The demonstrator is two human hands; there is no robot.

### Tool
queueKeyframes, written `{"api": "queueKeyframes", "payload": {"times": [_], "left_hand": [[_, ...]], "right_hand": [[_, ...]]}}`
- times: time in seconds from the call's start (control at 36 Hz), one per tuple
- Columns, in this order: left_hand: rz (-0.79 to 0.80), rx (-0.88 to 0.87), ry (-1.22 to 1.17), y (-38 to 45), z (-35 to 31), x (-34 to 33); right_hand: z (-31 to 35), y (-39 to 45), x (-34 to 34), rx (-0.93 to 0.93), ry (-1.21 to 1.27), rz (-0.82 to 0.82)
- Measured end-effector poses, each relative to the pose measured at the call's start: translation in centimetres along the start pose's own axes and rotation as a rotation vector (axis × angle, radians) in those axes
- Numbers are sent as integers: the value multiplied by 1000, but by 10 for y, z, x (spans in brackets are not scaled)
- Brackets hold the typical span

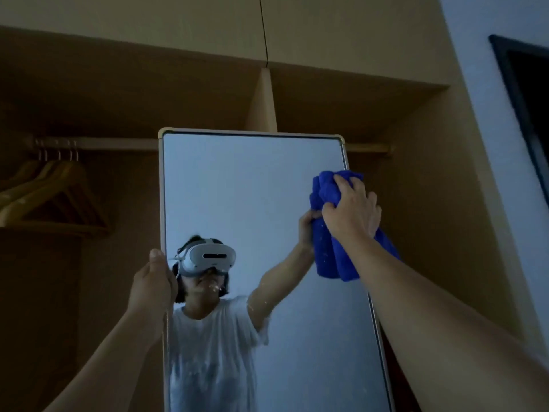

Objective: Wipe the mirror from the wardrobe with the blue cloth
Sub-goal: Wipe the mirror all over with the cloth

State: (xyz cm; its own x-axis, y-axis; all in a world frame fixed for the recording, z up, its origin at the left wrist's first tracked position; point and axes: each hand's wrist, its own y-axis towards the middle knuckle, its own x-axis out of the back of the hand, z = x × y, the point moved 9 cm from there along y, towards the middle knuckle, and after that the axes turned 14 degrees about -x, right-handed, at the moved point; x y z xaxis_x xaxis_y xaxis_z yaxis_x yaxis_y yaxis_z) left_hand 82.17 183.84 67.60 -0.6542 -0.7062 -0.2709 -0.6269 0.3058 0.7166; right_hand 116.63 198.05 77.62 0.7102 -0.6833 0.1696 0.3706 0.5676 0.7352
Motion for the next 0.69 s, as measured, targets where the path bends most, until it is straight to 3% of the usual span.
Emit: {"api": "queueKeyframes", "payload": {"times": [0.06,0.08,0.14,0.17,0.25,0.31,0.33,0.39,0.42,0.44,0.5,0.69], "left_hand": [[322,81,-109,-12,-16,-94],[351,4,-144,-6,-8,-138],[547,-3,-768,-3,-8,-266],[628,-69,-822,4,-18,-306],[703,-64,-855,13,-28,-326],[535,-119,-895,17,-21,-268],[460,-165,-708,17,-19,-211],[331,-129,-66,9,-18,-82],[144,9,27,2,-8,-32],[-13,-20,170,8,-9,4],[-51,-75,78,4,-6,22],[-19,-36,152,-6,-12,9]], "right_hand": [[13,13,2,32,-23,15],[19,20,3,45,-36,27],[25,33,3,61,-59,64],[26,39,3,65,-59,81],[22,47,5,67,0,97],[16,41,4,47,55,81],[12,36,4,37,75,69],[4,25,1,22,98,49],[0,19,-1,16,104,44],[-4,13,-3,10,110,41],[-12,3,-7,-1,121,41],[-32,-21,-15,-17,166,71]]}}
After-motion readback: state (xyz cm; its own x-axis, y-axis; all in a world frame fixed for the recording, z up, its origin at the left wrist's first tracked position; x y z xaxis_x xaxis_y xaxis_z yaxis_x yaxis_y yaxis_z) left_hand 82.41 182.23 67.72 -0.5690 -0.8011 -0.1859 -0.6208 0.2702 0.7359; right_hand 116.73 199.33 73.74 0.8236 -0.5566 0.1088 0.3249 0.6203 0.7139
